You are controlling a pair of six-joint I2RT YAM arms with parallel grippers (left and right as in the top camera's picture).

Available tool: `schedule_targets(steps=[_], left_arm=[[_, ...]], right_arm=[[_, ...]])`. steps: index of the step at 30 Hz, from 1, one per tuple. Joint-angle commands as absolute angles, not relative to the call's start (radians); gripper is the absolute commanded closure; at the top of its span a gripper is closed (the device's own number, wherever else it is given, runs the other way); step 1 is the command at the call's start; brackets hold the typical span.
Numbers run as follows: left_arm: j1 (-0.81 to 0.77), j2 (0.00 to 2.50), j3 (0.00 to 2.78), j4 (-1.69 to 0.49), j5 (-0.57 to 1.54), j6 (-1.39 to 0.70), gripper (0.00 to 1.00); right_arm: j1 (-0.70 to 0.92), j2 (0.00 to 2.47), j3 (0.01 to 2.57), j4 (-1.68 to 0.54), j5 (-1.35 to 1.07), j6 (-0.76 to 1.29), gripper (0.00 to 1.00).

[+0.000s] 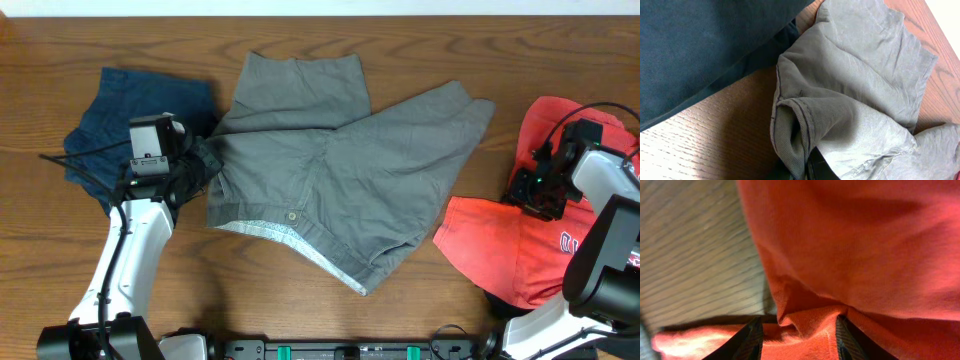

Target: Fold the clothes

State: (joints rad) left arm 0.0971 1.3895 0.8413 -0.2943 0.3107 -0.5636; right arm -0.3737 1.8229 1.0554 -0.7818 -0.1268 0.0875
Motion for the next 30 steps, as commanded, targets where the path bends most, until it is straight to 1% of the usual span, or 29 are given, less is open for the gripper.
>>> schedule_targets(steps=[1, 4, 6, 10, 13, 16, 21, 24, 27, 30], left_arm=[[0.1, 1.373, 0.853, -0.303, 0.305, -0.554, 0.93], [0.1, 1.373, 0.853, -0.307, 0.305, -0.554, 0.93], [0.1, 1.373, 0.853, -0.313, 0.305, -0.554, 0.93], [0.1, 1.373, 0.853, -0.323, 0.305, -0.554, 0.93], [0.1, 1.373, 0.853, -0.326, 0.305, -0.554, 0.93], [0.1, 1.373, 0.853, -0.325, 0.305, -0.554, 0.93], [0.1, 1.373, 0.853, -0.305, 0.305, -0.554, 0.93], [0.1, 1.373, 0.853, -0.286, 0.304, -0.553, 0.93], [0.1, 1.373, 0.853, -0.287, 0.302, -0.553, 0.93], [0.099, 1.373, 0.853, -0.292, 0.302, -0.554, 0.93]], right_arm=[[-0.398, 1.839, 0.984, -0.747, 0.018, 0.126, 0.54], [-0.448, 1.839, 0.976, -0.733, 0.182, 0.262, 0.54], [-0.497, 1.839, 0.988, -0.732, 0.227, 0.326, 0.55], [-0.605, 1.838, 1.047, -0.739, 0.239, 0.396, 0.56], [-0.681, 1.838, 1.115, -0.786, 0.239, 0.46, 0.57], [-0.734, 1.838, 1.185, -0.83, 0.239, 0.479, 0.58], [-0.756, 1.836, 1.295, -0.899, 0.207, 0.446, 0.57], [-0.731, 1.821, 1.327, -0.891, 0.001, 0.325, 0.57], [-0.678, 1.804, 1.328, -0.851, -0.263, 0.149, 0.55], [-0.607, 1.803, 1.327, -0.852, -0.294, 0.12, 0.55]])
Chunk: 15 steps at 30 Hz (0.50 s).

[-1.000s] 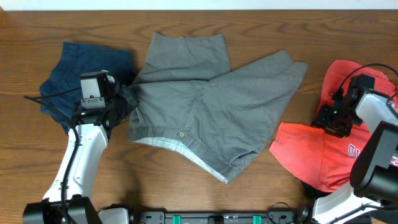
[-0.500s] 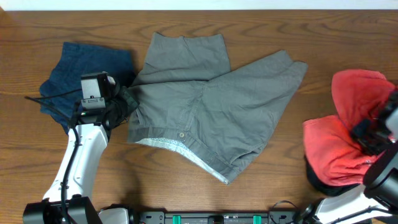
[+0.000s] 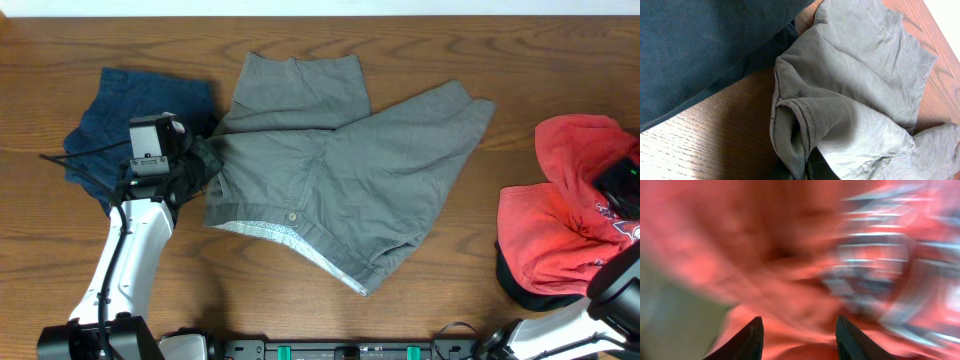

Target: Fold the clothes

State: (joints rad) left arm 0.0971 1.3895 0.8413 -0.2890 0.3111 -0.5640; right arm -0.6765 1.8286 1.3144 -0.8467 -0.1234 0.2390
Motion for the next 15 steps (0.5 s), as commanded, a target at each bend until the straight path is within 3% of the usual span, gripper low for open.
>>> schedule_targets(steps=[1, 5, 8, 15], left_arm=[[0.099, 1.373, 0.853, -0.295, 0.302, -0.554, 0.93], [0.099, 1.373, 0.853, -0.308, 0.302, -0.554, 0.93], [0.099, 1.373, 0.853, -0.313, 0.302, -0.554, 0.93], [0.099, 1.373, 0.853, -0.313, 0.302, -0.554, 0.93]], right_arm=[[-0.583, 1.803, 1.327, -0.867, -0.294, 0.099, 0.56], [-0.471, 1.803, 1.325, -1.023, -0.241, 0.047, 0.59], [-0.405, 1.803, 1.305, -1.153, -0.178, 0.052, 0.7], [-0.375, 1.803, 1.138, -1.104, -0.136, 0.141, 0.71]])
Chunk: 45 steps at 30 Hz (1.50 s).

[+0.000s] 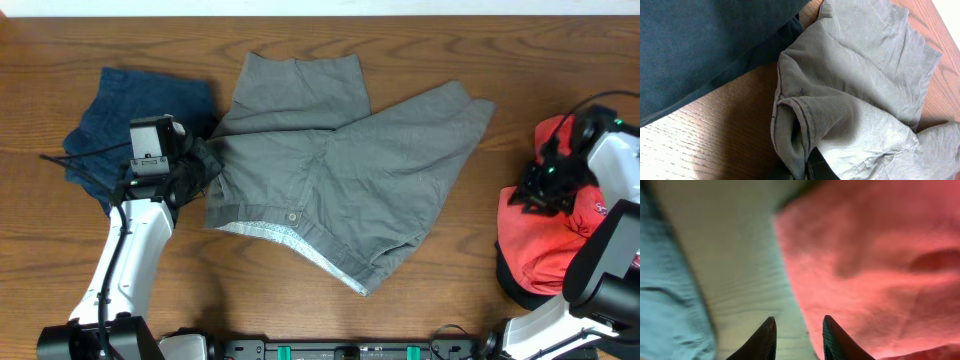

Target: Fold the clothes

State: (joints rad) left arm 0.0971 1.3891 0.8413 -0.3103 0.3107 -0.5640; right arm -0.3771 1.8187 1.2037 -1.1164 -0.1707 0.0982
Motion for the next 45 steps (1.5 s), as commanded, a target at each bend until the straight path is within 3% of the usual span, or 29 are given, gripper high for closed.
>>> schedule_targets(steps=[1, 6, 10, 14, 19, 22, 25, 29, 30, 32, 33, 35, 38, 39, 42, 45], left_arm=[[0.099, 1.373, 0.853, -0.313, 0.302, -0.554, 0.93], [0.099, 1.373, 0.853, -0.313, 0.302, -0.554, 0.93], [0.099, 1.373, 0.853, -0.314, 0.302, -0.554, 0.93], [0.099, 1.373, 0.853, -0.313, 0.302, -0.554, 0.93], [0.099, 1.373, 0.853, -0.288, 0.302, -0.554, 0.93], [0.096, 1.373, 0.853, -0.238, 0.302, -0.544, 0.93], [0.079, 1.373, 0.853, -0.138, 0.297, -0.524, 0.94], [0.04, 1.376, 0.855, -0.009, 0.225, -0.524, 0.94], [0.029, 1.379, 0.858, 0.014, 0.195, -0.522, 0.94], [0.014, 1.391, 0.864, 0.039, 0.157, -0.486, 0.94], [0.01, 1.398, 0.867, 0.038, 0.15, -0.478, 0.91], [0.01, 1.405, 0.868, -0.022, 0.168, -0.479, 0.65], [0.01, 1.405, 0.868, -0.202, 0.175, -0.48, 0.21], [0.01, 1.405, 0.868, -0.263, 0.175, -0.479, 0.12], [0.009, 1.404, 0.868, -0.433, 0.187, -0.484, 0.0], [0.009, 1.404, 0.868, -0.559, 0.305, -0.484, 0.02]], right_arm=[[-0.376, 1.803, 1.1, -1.074, -0.138, 0.147, 0.71], [-0.384, 1.803, 0.929, -0.902, -0.117, 0.171, 0.73], [-0.443, 1.803, 0.876, -0.847, 0.105, 0.359, 0.81], [-0.57, 1.794, 0.906, -0.846, 0.236, 0.437, 0.82], [-0.731, 1.768, 0.988, -0.871, 0.04, 0.457, 0.83], [-0.765, 1.742, 1.029, -0.862, -0.297, 0.235, 0.89], [-0.744, 1.694, 1.034, -0.856, -0.505, 0.101, 0.85], [-0.663, 1.621, 1.034, -0.851, -0.531, 0.058, 0.8], [-0.637, 1.607, 1.034, -0.841, -0.531, 0.054, 0.77], [-0.583, 1.592, 1.034, -0.81, -0.531, 0.054, 0.6], [-0.556, 1.592, 1.034, -0.794, -0.531, 0.054, 0.54], [-0.495, 1.599, 1.034, -0.756, -0.519, 0.054, 0.46], [-0.419, 1.621, 1.034, -0.702, -0.477, 0.059, 0.41], [-0.397, 1.633, 1.034, -0.683, -0.465, 0.075, 0.41], [-0.35, 1.671, 1.034, -0.618, -0.434, 0.131, 0.41], [-0.321, 1.72, 1.034, -0.511, -0.403, 0.217, 0.42]])
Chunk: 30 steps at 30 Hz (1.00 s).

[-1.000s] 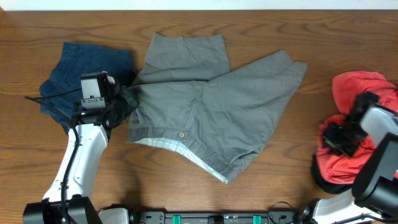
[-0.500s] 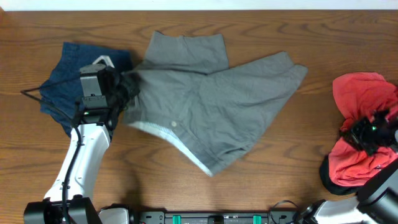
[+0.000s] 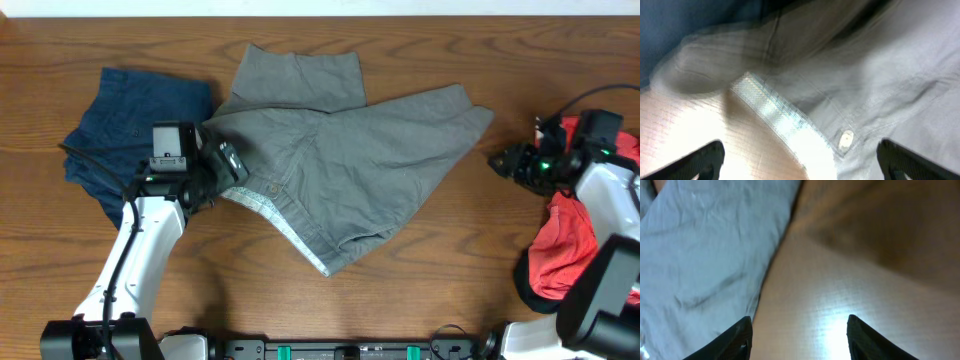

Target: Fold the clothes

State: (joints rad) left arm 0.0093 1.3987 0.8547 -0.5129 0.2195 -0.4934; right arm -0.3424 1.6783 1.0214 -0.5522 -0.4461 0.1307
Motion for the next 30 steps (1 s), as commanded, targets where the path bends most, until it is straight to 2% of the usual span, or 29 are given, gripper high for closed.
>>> schedule_targets(steps=[1, 5, 15, 16, 17, 19, 20, 24, 30], left_arm=[[0.009, 1.404, 0.868, -0.585, 0.347, -0.484, 0.02], [0.001, 1.404, 0.868, -0.665, 0.472, -0.483, 0.02], [-0.142, 1.405, 0.857, -0.706, 0.479, -0.483, 0.02], [-0.163, 1.405, 0.853, -0.706, 0.478, -0.483, 0.02], [-0.184, 1.405, 0.85, -0.706, 0.478, -0.483, 0.02], [-0.217, 1.405, 0.842, -0.706, 0.479, -0.483, 0.02], [-0.236, 1.405, 0.836, -0.708, 0.479, -0.488, 0.02], [-0.311, 1.405, 0.807, -0.728, 0.48, -0.567, 0.02], [-0.445, 1.405, 0.782, -0.732, 0.489, -0.674, 0.02]], right_arm=[[-0.313, 1.738, 1.034, -0.466, -0.404, 0.238, 0.42], [-0.281, 1.806, 1.034, -0.32, -0.404, 0.283, 0.44], [-0.181, 1.98, 1.034, -0.03, -0.403, 0.39, 0.47], [-0.175, 1.994, 1.034, -0.009, -0.4, 0.398, 0.5], [-0.171, 2.005, 1.034, 0.006, -0.391, 0.412, 0.57], [-0.17, 2.015, 1.034, 0.005, -0.369, 0.415, 0.89], [-0.172, 2.015, 1.034, -0.014, -0.352, 0.415, 0.99], [-0.203, 1.988, 1.034, -0.135, -0.3, 0.406, 0.99], [-0.333, 1.859, 1.034, -0.508, 0.039, 0.463, 0.99]])
